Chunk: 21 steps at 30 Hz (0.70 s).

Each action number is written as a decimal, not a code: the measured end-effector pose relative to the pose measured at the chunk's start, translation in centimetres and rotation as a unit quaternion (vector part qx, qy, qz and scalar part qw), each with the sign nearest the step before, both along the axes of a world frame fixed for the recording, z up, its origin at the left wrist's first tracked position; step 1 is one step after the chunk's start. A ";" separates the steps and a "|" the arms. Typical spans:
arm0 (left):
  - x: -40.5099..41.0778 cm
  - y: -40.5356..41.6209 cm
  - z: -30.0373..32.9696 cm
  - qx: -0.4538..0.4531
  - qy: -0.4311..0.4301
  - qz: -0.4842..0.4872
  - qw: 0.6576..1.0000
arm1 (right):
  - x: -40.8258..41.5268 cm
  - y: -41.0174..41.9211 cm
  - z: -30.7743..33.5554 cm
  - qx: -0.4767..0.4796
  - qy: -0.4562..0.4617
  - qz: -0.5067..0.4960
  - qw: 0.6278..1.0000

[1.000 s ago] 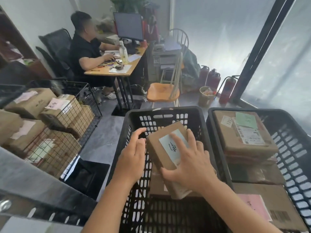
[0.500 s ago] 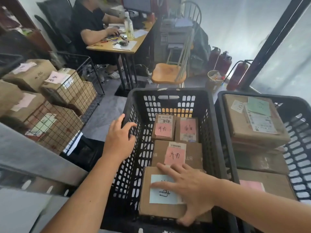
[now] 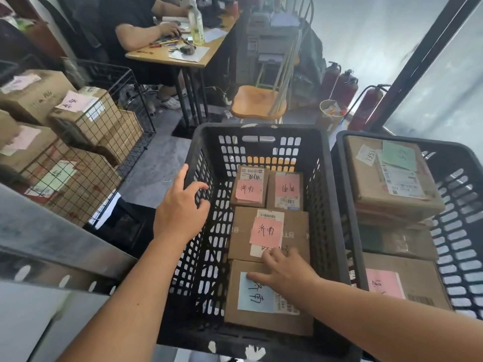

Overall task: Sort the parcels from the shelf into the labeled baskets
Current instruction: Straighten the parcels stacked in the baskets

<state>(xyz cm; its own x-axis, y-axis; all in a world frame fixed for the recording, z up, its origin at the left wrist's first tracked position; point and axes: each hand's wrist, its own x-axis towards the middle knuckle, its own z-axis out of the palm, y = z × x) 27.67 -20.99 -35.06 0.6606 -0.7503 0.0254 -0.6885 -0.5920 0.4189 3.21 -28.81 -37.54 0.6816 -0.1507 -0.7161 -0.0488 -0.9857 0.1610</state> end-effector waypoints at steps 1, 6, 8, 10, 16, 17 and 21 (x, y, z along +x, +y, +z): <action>0.0 0.0 0.0 0.001 -0.001 0.000 1.000 | 0.0 0.2 -0.2 -0.003 -0.001 -0.001 1.000; -0.1 0.1 0.1 0.000 -0.011 -0.005 1.000 | -0.3 0.1 -1.0 0.012 -0.019 -0.020 1.000; -0.1 0.0 0.1 0.005 -0.008 -0.009 1.000 | -0.5 -0.5 -0.8 0.027 -0.028 -0.027 0.999; 0.1 -0.1 0.5 -0.010 0.018 -0.014 1.000 | -0.5 -1.2 0.3 0.058 -0.058 -0.061 0.995; -1.4 -0.5 3.8 -0.079 0.045 -0.071 0.993 | -1.6 -2.6 7.3 0.159 -0.320 -0.247 0.901; -2.0 -0.5 4.7 -0.086 0.048 -0.089 0.991 | -2.0 -2.9 8.5 0.177 -0.350 -0.269 0.880; -4.2 -0.5 8.1 -0.082 0.045 -0.152 0.984 | -2.8 -4.0 12.8 0.161 -0.430 -0.267 0.847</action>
